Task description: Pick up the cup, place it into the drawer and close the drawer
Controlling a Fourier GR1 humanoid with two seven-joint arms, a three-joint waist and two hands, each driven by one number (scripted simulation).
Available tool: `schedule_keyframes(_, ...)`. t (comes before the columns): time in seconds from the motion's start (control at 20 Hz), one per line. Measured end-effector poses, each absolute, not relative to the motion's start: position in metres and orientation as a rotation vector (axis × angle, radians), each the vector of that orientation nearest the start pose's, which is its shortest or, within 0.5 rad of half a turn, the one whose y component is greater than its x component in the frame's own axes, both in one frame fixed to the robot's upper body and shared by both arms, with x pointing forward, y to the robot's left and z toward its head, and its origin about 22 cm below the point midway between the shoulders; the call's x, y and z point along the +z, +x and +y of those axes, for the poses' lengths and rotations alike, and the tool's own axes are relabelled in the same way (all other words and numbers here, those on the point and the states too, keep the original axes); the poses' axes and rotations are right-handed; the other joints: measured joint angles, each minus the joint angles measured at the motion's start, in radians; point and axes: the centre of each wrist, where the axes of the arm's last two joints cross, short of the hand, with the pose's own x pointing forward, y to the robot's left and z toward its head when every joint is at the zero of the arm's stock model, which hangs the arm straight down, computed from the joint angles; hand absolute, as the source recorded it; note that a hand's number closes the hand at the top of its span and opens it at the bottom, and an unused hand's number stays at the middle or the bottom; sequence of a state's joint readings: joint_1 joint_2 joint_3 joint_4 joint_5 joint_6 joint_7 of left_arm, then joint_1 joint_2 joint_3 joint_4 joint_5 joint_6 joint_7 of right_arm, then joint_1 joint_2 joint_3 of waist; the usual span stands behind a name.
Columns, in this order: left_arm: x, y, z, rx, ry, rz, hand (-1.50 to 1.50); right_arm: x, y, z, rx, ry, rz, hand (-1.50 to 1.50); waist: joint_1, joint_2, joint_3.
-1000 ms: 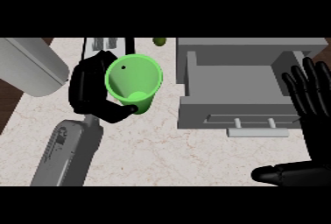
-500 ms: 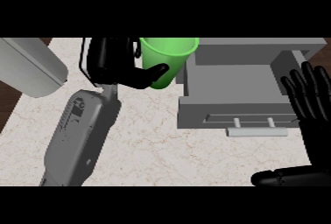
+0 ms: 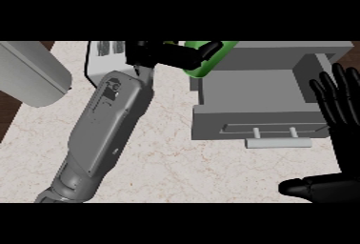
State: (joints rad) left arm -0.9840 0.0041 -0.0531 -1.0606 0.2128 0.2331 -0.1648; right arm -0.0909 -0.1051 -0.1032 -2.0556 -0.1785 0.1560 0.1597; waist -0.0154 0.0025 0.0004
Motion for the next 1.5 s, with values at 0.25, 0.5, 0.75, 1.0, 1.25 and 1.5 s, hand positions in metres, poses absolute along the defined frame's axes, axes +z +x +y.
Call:
schedule_keyframes(0.25,0.18,0.411,0.057,-0.096,-0.268,-2.024,1.5,0.137,0.223,-0.254,0.134,0.132,-1.985,-1.5,-0.005,0.001,0.0)
schedule_keyframes(0.5,0.17,0.419,0.042,-0.105,-0.233,-1.997,1.5,0.135,0.219,-0.254,0.142,0.135,-1.986,-1.5,-0.014,0.002,0.0)
schedule_keyframes(0.75,0.163,0.424,0.028,-0.116,-0.199,-1.964,1.5,0.131,0.226,-0.249,0.158,0.145,-1.993,-1.5,-0.026,0.006,0.0)
schedule_keyframes(1.0,0.15,0.428,0.023,-0.166,-0.163,-1.933,1.5,0.132,0.232,-0.254,0.161,0.152,-2.004,-1.5,-0.043,0.011,0.001)
schedule_keyframes(1.25,0.14,0.431,0.021,-0.229,-0.114,-1.927,1.5,0.139,0.235,-0.249,0.171,0.171,-2.008,-1.5,-0.057,0.014,0.001)
schedule_keyframes(1.5,0.137,0.43,0.016,-0.279,-0.061,-1.896,1.5,0.137,0.237,-0.243,0.188,0.195,-2.003,-1.5,-0.08,0.018,0.001)
